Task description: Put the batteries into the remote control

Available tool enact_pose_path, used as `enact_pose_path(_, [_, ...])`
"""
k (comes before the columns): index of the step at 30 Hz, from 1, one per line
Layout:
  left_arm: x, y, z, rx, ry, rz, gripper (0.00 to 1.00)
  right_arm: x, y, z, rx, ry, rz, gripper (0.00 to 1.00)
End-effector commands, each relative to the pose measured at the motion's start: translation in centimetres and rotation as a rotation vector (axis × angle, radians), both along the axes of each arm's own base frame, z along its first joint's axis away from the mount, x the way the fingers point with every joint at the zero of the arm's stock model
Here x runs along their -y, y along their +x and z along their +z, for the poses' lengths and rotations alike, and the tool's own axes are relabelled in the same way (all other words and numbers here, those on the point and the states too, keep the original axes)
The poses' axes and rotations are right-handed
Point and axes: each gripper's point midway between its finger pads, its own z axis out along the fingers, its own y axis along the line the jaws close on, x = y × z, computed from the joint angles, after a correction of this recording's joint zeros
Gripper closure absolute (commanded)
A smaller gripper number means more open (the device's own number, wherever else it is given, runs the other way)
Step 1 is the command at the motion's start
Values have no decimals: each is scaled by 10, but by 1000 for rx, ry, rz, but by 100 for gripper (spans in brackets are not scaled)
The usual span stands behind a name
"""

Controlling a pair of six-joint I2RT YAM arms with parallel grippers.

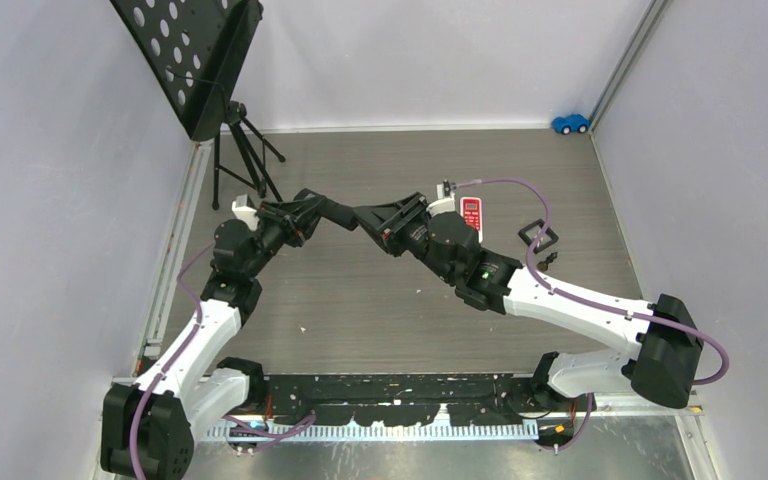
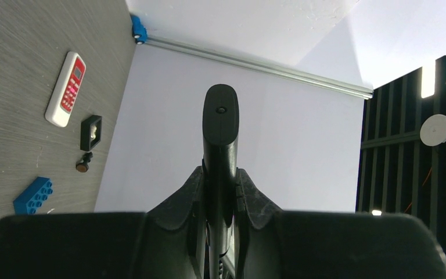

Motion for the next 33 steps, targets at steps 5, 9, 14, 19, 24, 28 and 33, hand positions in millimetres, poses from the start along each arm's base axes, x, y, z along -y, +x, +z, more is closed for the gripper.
enact_pose_path(5, [3,-4,46,133,-34,-21,100,8,-2,-2,-37,-42,0,66])
enact_pose_path(9, [3,-3,39,122,-31,-18,100,7,-2,-2,-37,-39,6,66])
enact_pose_path(14, [3,-3,37,121,-24,-18,100,2,-2,-9,-52,-49,23,66])
enact_pose_path(19, [3,-2,35,119,-11,-17,100,5,-4,-14,-70,-83,27,66])
enact_pose_path(24, [4,-2,34,119,-5,-21,100,6,-5,-16,-65,-94,31,62])
enact_pose_path(28, [4,-3,34,124,4,-25,100,0,-3,-14,-55,-88,52,59])
enact_pose_path(33, [6,-7,35,149,40,-39,100,-11,-4,-10,-24,-93,94,54])
